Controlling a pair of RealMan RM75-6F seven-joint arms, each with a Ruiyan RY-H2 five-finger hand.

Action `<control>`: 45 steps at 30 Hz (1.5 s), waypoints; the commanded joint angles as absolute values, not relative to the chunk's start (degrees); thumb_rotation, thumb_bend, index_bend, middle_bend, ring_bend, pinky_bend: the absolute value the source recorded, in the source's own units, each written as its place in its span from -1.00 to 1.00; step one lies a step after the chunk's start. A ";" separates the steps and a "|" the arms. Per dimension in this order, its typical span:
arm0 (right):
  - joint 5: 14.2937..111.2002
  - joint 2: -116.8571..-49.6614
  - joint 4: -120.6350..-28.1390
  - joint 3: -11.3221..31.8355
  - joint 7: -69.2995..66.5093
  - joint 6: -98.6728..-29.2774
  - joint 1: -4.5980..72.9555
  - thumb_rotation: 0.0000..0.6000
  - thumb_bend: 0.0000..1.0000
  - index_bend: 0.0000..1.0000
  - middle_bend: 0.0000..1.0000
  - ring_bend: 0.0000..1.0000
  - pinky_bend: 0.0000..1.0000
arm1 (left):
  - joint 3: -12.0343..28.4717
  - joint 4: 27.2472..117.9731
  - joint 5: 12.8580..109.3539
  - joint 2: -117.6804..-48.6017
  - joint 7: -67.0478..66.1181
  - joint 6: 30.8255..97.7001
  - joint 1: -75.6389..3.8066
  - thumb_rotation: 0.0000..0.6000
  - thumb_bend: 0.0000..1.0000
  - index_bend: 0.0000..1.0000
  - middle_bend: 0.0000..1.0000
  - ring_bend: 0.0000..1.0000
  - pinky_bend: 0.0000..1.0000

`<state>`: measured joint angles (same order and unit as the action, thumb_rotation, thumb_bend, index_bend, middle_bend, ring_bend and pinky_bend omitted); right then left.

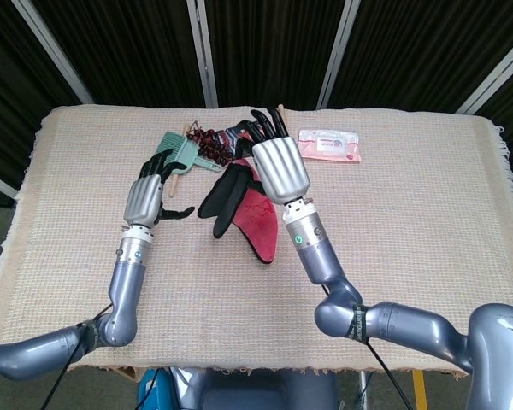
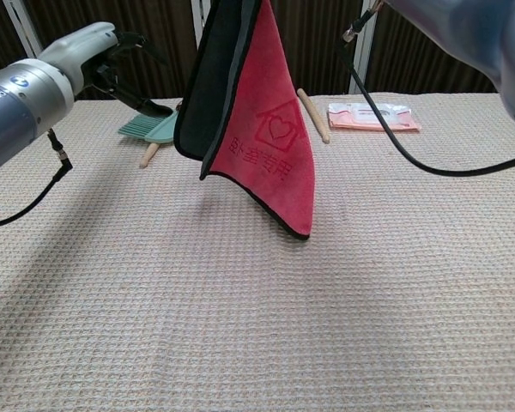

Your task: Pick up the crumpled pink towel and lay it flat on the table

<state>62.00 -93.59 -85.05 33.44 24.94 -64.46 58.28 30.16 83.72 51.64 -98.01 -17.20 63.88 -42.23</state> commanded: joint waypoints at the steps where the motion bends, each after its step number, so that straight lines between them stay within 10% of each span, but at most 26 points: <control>1: 61.70 -93.42 -84.93 33.35 25.03 -64.64 58.56 1.00 -0.05 0.22 -0.43 -0.74 -1.00 | 30.72 82.80 49.88 -99.12 -17.88 63.42 -43.54 1.00 -0.63 -0.46 -0.90 -1.00 -1.00; 45: 58.54 -90.59 -88.67 30.75 25.19 -68.05 59.03 1.00 -0.05 0.22 -0.43 -0.74 -1.00 | 29.52 71.55 43.18 -105.78 -15.12 59.20 -50.76 1.00 -0.32 -0.08 -0.78 -1.00 -1.00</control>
<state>58.53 -90.59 -88.67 30.77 25.19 -68.05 59.03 29.60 71.68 43.24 -105.69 -15.08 59.08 -50.75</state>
